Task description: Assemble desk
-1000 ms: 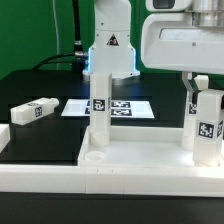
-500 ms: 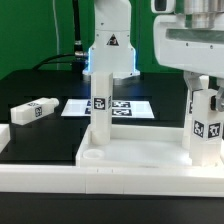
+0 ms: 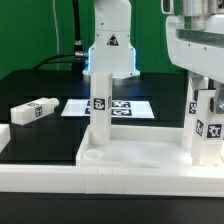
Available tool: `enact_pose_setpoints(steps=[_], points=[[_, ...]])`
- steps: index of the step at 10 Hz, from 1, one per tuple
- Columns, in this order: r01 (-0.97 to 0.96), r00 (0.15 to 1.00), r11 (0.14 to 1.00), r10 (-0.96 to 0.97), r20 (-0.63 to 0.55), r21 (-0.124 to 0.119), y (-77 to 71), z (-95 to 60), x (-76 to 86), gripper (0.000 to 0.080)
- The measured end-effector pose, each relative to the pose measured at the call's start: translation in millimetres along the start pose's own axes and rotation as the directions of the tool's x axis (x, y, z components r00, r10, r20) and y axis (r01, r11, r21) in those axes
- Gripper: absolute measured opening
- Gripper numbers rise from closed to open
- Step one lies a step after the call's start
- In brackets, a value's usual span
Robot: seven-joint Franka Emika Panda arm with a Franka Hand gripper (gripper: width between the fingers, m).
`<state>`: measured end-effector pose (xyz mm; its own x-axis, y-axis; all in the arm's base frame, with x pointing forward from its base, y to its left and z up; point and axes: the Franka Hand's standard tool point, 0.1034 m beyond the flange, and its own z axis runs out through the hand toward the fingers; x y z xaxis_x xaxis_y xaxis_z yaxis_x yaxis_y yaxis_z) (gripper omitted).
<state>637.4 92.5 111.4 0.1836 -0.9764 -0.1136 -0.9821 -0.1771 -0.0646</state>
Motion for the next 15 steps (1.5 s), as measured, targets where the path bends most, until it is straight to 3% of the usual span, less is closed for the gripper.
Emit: enact_pose_setpoints(steps=[2, 7, 12, 15], points=[[0.13, 0.991, 0.991, -0.131, -0.019, -0.029, 1.4, -0.8, -0.9, 0.0626], [0.561, 0.825, 0.825, -0.564, -0.032, -0.059, -0.5, -1.8, -4.0, 0.0649], [0.85, 0.523, 0.524, -0.852, -0.035, -0.057, -5.5, -0.7, -11.2, 0.0649], [0.929, 0.36, 0.361, -0.933, -0.027, -0.08, -5.4, -0.6, -10.8, 0.0649]])
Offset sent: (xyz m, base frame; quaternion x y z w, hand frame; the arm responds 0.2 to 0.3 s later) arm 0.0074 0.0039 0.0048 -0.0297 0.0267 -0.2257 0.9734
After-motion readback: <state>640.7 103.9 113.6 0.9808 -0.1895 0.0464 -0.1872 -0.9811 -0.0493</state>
